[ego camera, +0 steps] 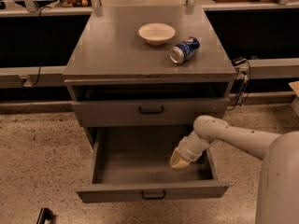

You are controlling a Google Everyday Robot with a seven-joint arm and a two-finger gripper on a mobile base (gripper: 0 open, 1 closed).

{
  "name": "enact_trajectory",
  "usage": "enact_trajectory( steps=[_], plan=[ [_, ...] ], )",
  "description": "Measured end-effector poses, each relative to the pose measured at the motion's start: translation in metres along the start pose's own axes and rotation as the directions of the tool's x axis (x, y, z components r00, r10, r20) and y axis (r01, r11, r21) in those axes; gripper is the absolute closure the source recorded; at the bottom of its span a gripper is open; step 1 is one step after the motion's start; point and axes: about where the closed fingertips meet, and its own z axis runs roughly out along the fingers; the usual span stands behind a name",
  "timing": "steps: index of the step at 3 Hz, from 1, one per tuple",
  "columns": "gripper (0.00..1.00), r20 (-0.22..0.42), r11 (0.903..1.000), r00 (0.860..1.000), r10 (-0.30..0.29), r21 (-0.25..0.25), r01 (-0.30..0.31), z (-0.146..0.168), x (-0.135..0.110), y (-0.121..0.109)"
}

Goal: Open middle drawer

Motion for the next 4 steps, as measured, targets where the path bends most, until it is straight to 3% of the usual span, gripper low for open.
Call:
enact_trajectory(
  steps=[2, 3, 4],
  plan=[
    [1.00, 0.018, 0.9919, 1.000, -0.008, -0.127, 0.010, 0.017, -0.007, 0.052],
    [1.00, 0.014, 0.9799, 0.999, -0.030, -0.197, 0.032, 0.018, -0.017, 0.082],
    [1.00, 0.006, 0.9725, 0.999, -0.046, -0.228, 0.046, 0.011, -0.023, 0.100]
  ],
)
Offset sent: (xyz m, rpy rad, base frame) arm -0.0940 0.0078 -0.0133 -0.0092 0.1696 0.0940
